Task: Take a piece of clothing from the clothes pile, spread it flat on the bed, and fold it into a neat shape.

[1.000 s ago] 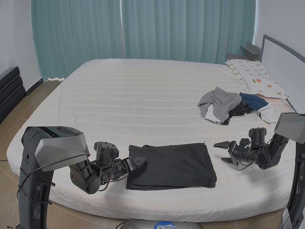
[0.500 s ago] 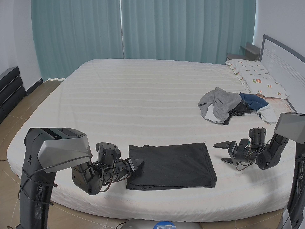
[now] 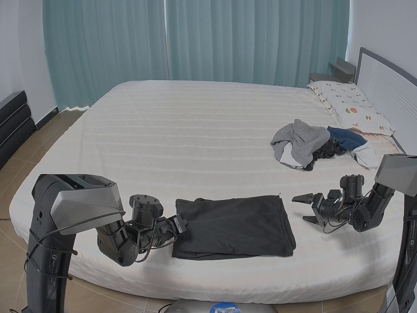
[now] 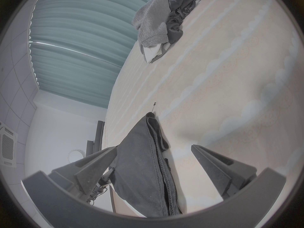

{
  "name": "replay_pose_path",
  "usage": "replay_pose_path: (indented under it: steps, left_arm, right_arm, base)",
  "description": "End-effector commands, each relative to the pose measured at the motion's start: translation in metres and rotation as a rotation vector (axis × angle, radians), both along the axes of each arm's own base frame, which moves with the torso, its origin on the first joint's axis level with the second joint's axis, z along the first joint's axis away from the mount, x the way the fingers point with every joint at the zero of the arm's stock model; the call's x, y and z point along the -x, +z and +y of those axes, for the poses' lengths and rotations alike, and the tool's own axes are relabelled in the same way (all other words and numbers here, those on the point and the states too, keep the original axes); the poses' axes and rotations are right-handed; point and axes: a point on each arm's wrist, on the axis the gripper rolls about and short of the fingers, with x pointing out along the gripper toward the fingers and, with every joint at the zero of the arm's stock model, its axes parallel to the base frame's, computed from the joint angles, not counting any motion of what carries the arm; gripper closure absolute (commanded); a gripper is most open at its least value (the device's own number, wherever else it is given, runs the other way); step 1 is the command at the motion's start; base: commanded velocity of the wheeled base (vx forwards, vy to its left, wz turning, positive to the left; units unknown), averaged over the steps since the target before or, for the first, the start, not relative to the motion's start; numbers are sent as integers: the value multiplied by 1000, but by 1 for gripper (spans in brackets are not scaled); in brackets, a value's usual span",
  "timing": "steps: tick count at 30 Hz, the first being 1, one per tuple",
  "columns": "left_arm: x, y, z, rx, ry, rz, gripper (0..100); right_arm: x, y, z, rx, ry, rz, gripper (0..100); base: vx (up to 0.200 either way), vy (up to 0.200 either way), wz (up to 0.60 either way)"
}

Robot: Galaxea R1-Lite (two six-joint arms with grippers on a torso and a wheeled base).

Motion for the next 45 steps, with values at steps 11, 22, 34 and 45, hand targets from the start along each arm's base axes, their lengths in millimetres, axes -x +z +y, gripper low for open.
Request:
replay_pose_path:
  steps: [11,22,34,45]
  left_arm:
    - [-1,1,1,-2,15,-6,100]
    - [-1,2,1,0,16,-8,100]
    - [-3,2,3,1,24,-11,100]
    - [-2,2,4,0,25,-8,100]
  right_arm:
    - [0,0,0,0,0,0,0]
    - [0,0,0,0,0,0,0]
    - [0,2,2,-1,2,-5,0]
    - [1,0,5,2,10,0,0]
  base:
    - [0,0,0]
    - [0,145,0]
    - [0,200,0]
    - [0,200,0]
